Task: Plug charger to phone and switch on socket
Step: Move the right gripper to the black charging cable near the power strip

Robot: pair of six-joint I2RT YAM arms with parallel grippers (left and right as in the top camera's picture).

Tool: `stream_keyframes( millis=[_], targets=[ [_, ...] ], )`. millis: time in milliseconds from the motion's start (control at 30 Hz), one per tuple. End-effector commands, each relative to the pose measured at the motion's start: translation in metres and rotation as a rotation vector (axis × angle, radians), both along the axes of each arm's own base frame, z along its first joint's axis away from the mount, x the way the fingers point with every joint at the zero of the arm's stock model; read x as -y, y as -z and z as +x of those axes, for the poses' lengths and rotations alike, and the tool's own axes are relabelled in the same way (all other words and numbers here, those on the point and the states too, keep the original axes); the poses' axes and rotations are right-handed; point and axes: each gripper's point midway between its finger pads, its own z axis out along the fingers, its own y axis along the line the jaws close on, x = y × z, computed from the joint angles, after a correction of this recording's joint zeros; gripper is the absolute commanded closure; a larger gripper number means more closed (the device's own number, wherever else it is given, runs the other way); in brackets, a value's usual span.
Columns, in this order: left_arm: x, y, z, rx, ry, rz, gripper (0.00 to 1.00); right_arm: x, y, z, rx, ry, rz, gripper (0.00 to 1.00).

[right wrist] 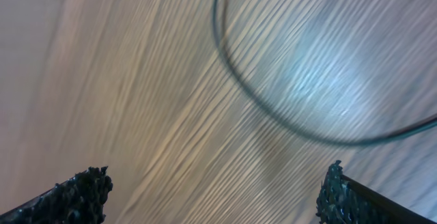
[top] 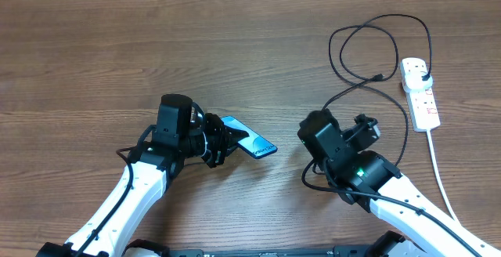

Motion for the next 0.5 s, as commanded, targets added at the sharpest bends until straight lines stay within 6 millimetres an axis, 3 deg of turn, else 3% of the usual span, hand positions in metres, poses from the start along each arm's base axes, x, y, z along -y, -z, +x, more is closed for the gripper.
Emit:
stream_keyframes(
  millis=[0, 67, 133, 267, 467],
  targets=[
    [0.003, -0.012, 0.001, 0.061, 0.042, -0.016, 0.96, 0.019, -0.005, 0.002, 0.032, 0.021, -0.120, 0.00],
    [0.003, -0.012, 0.001, 0.061, 0.042, -0.015, 0.96, 0.024, -0.005, 0.001, 0.030, 0.028, -0.153, 0.03],
    [0.003, -0.012, 0.001, 0.061, 0.042, -0.015, 0.96, 0.022, -0.011, 0.010, 0.056, -0.053, -0.215, 0.12],
    [0.003, -0.012, 0.001, 0.061, 0.042, -0.015, 0.96, 0.009, -0.023, 0.028, 0.064, -0.247, -0.253, 0.12],
    [0.003, -0.012, 0.001, 0.061, 0.042, -0.015, 0.96, 0.050, -0.023, 0.048, -0.071, -0.142, -0.114, 0.16]
  ],
)
